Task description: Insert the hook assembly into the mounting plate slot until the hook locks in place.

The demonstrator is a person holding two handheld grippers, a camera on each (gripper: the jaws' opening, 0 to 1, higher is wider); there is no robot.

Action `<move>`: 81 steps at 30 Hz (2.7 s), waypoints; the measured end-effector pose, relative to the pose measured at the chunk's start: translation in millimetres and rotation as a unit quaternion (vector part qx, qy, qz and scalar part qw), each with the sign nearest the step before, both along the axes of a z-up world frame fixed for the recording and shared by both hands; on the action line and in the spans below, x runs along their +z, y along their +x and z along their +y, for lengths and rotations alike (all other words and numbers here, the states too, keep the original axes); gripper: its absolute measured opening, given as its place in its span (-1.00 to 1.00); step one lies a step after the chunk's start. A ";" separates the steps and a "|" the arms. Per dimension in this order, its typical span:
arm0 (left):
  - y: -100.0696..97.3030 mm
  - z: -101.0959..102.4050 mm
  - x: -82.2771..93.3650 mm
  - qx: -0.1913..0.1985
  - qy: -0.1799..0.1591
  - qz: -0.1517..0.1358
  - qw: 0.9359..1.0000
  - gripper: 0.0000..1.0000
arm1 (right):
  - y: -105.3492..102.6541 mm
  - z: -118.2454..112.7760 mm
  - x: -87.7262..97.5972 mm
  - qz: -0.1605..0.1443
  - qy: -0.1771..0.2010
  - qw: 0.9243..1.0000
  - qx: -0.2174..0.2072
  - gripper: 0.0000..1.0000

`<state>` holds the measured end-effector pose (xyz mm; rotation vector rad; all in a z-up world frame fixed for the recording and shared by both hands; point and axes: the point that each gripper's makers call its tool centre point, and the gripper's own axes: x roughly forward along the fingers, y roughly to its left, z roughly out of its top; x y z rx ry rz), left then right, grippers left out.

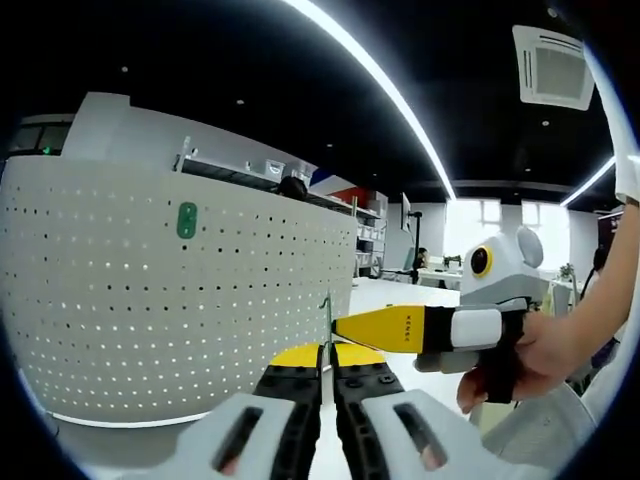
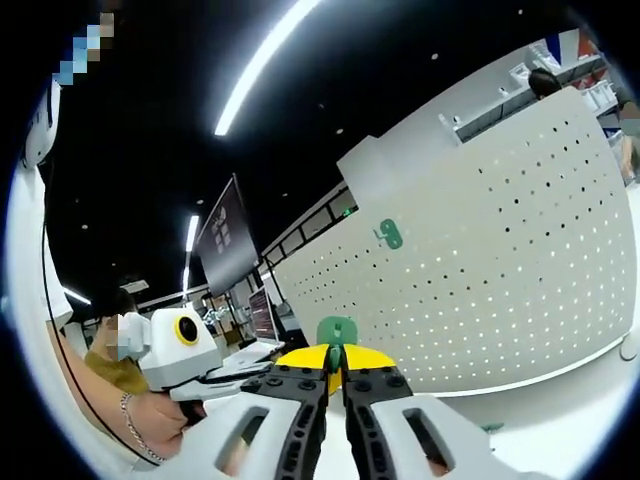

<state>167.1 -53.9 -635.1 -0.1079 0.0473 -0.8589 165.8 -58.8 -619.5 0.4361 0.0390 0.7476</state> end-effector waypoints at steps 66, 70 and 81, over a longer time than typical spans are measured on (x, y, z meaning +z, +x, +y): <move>2.1 8.3 -26.6 -0.003 0.085 0.001 0.996 0.45 | 22.0 -29.0 0.8 -0.061 -0.188 0.973 -0.118 -0.98; 3.9 19.7 -30.5 0.003 0.091 0.006 0.996 0.44 | 28.7 -33.3 6.1 -0.061 -0.181 0.974 -0.123 -0.98; 1.5 40.5 -42.0 0.014 0.098 0.025 0.995 0.43 | 49.0 -41.8 21.1 -0.065 -0.170 0.974 -0.134 -0.98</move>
